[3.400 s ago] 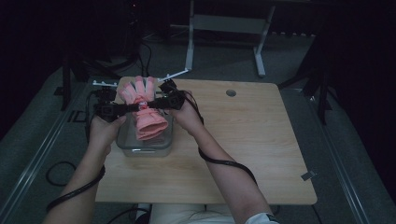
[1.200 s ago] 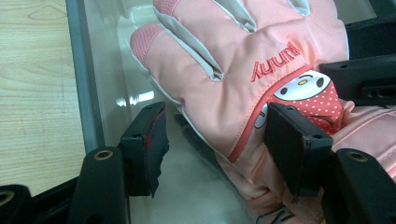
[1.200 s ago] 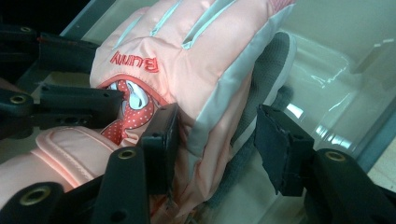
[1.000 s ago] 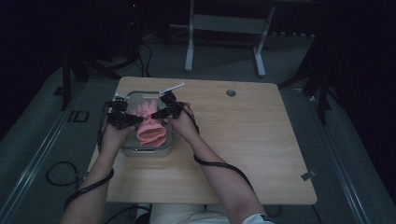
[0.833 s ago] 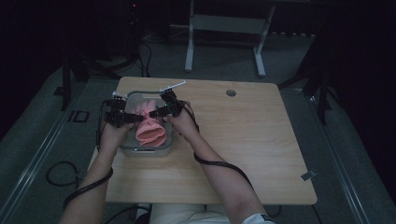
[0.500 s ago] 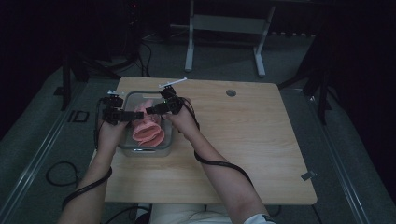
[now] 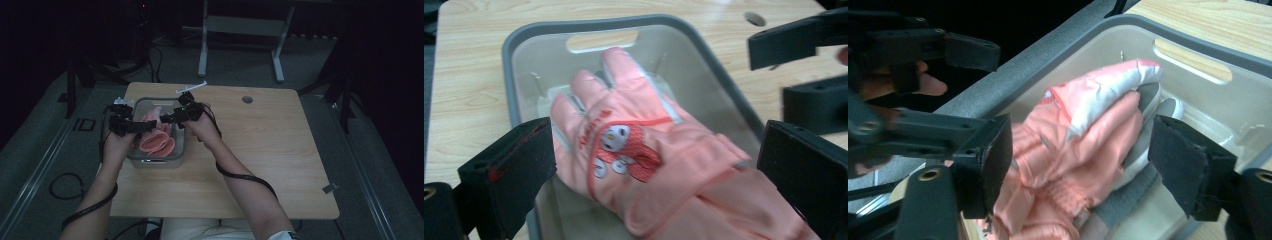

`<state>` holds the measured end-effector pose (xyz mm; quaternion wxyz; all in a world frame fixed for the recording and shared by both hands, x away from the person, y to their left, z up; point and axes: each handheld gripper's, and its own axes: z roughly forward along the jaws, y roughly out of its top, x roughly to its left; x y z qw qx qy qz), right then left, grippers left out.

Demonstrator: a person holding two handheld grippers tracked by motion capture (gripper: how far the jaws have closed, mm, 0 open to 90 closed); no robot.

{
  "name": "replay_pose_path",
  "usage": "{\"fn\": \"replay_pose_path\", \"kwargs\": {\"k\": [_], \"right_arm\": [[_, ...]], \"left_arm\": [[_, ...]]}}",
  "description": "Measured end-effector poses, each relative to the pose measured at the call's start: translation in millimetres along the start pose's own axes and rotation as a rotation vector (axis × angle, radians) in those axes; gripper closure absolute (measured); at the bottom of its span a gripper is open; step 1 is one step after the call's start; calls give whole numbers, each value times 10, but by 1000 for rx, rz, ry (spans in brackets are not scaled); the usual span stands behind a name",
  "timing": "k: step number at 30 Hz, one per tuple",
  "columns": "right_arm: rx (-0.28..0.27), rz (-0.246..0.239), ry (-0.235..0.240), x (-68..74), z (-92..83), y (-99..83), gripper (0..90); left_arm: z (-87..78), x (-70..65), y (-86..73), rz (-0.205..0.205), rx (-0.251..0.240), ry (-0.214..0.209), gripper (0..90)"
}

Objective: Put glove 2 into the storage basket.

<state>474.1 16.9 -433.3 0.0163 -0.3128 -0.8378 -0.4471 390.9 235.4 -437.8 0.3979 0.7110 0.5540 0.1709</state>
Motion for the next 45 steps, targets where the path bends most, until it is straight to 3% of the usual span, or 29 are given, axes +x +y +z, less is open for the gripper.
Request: {"fn": "replay_pose_path", "kwargs": {"k": [4, 10, 15, 19, 27, 31, 35, 39, 45], "right_arm": [[5, -6, 18, -30, -46, -72, 216], [28, -58, 34, -4, -97, -235, 203], [27, -63, 49, 25, -163, -353, 195], [23, -90, 61, 82, -245, -455, 191], [11, -90, 51, 47, -403, -640, 191], [5, -89, 19, -21, -451, -776, 191], [15, -89, 11, -78, -461, -890, 190], [21, -88, 8, -111, -467, -969, 190], [50, -88, -15, -174, -442, -1168, 186]], "left_arm": [[-41, -131, -47, 38, -4, -25, 20], [-110, -351, -161, 87, -28, -59, 20], [-153, -537, -270, 130, -40, -77, 21], [-219, -654, -383, 134, -56, -124, 22], [-379, -772, -569, 155, -95, -110, 22], [-531, -905, -653, 217, -134, -76, 22], [-618, -1011, -727, 242, -161, -83, 22], [-639, -1090, -797, 254, -160, -102, 22], [-510, -1235, -1042, 267, -121, -133, 22]]}}
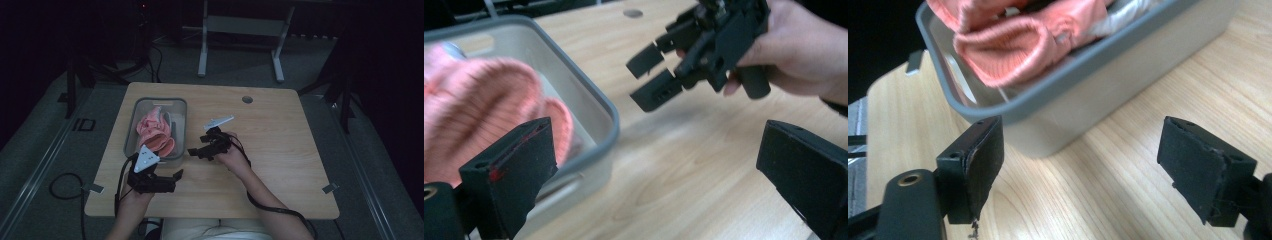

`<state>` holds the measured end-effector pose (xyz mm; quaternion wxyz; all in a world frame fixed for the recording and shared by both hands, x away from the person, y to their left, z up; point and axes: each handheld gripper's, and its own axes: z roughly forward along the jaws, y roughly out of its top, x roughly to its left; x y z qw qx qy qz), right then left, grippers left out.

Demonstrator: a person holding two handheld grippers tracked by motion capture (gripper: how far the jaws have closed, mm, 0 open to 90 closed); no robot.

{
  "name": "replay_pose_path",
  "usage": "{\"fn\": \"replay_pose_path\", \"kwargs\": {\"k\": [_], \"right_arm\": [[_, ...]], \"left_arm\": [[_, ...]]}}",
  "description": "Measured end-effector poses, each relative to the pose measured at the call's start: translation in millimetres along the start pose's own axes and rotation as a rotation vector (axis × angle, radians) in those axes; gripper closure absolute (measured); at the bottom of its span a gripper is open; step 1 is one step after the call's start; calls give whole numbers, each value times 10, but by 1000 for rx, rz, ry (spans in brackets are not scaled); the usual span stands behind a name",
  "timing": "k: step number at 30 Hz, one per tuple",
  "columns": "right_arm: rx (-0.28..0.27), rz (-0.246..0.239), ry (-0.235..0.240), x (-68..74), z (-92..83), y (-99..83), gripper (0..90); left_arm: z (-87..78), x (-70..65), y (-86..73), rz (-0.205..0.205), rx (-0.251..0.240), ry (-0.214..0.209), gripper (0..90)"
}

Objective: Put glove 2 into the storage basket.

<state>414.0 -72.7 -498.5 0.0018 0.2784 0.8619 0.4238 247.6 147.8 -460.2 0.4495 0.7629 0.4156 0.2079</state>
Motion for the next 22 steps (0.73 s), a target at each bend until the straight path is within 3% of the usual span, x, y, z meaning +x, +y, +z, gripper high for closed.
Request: {"fn": "replay_pose_path", "kwargs": {"k": [7, 10, 15, 22], "right_arm": [[12, -11, -31, -50, 54, -136, 186], [17, -10, -53, -81, 88, -199, 187], [32, -9, -67, -141, 143, -298, 186], [16, -11, -91, -192, 153, -376, 177]], "left_arm": [[203, -50, -256, -18, 19, -42, 22], [303, -45, -356, -13, 7, -81, 22], [442, -16, -476, -20, 36, -83, 22], [525, 52, -587, -26, 40, -76, 22]]}}
